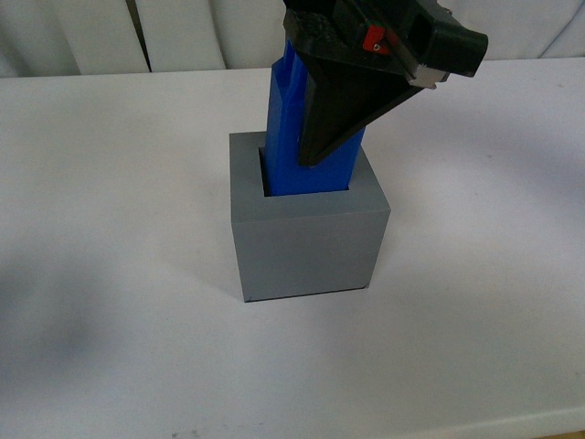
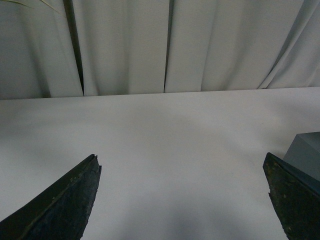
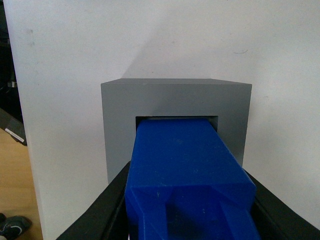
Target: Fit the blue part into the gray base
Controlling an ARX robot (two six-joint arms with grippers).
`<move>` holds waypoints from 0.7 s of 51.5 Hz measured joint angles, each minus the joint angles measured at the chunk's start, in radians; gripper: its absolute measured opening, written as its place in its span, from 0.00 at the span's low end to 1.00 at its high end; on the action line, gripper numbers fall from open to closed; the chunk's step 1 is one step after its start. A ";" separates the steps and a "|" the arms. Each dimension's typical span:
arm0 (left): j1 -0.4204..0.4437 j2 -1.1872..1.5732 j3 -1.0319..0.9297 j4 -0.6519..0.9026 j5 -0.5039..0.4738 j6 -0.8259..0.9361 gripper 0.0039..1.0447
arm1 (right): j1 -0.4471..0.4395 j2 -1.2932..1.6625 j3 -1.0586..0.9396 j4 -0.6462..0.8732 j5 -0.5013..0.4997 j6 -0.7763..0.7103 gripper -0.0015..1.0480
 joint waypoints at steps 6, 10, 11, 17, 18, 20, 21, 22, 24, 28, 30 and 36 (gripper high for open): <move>0.000 0.000 0.000 0.000 0.000 0.000 0.94 | 0.000 0.000 -0.008 0.007 -0.001 -0.002 0.45; 0.000 0.000 0.000 0.000 0.000 0.000 0.94 | 0.000 0.000 -0.010 0.014 0.000 -0.003 0.58; 0.000 0.000 0.000 0.000 0.000 0.000 0.94 | 0.000 0.000 -0.010 0.017 0.000 -0.003 0.59; 0.000 0.000 0.000 0.000 0.000 0.000 0.94 | -0.002 0.000 -0.019 0.037 -0.009 -0.001 0.80; 0.000 0.000 0.000 0.000 0.000 0.000 0.94 | -0.002 0.000 -0.020 0.038 -0.010 -0.001 0.81; 0.000 0.000 0.000 0.000 0.000 0.000 0.94 | -0.004 0.000 -0.021 0.043 -0.019 0.000 0.86; 0.000 0.000 0.000 0.000 0.000 0.000 0.94 | -0.005 -0.001 -0.021 0.043 -0.027 0.003 0.90; 0.000 0.000 0.000 0.000 0.000 0.000 0.94 | -0.006 -0.001 -0.021 0.043 -0.032 0.004 0.92; 0.000 0.000 0.000 0.000 0.000 0.000 0.94 | -0.008 -0.003 -0.021 0.043 -0.049 0.008 0.95; 0.000 0.000 0.000 0.000 0.000 0.000 0.94 | -0.016 -0.009 -0.019 0.052 -0.080 0.023 0.92; 0.000 0.000 0.000 0.000 0.000 0.000 0.94 | -0.022 -0.013 -0.015 0.052 -0.099 0.031 0.92; 0.000 0.000 0.000 0.000 0.000 0.000 0.94 | -0.043 -0.034 -0.014 0.052 -0.135 0.041 0.93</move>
